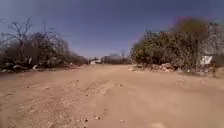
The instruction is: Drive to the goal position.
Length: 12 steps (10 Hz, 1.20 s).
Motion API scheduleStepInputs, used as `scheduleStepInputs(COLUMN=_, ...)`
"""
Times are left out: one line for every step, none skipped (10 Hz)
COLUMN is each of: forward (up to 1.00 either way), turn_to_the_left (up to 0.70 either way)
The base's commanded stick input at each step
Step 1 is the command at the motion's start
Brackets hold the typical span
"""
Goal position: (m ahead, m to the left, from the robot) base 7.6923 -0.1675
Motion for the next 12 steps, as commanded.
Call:
scheduleStepInputs(forward=0.85, turn_to_the_left=0.0)
scheduleStepInputs(forward=0.85, turn_to_the_left=0.0)
scheduleStepInputs(forward=0.85, turn_to_the_left=0.0)
scheduleStepInputs(forward=0.85, turn_to_the_left=0.0)
scheduleStepInputs(forward=0.85, turn_to_the_left=0.0)
scheduleStepInputs(forward=0.85, turn_to_the_left=0.0)
scheduleStepInputs(forward=0.85, turn_to_the_left=0.0)
scheduleStepInputs(forward=0.85, turn_to_the_left=0.0)
scheduleStepInputs(forward=0.85, turn_to_the_left=0.0)
scheduleStepInputs(forward=0.85, turn_to_the_left=0.0)
scheduleStepInputs(forward=0.85, turn_to_the_left=0.0)
scheduleStepInputs(forward=0.85, turn_to_the_left=0.0)
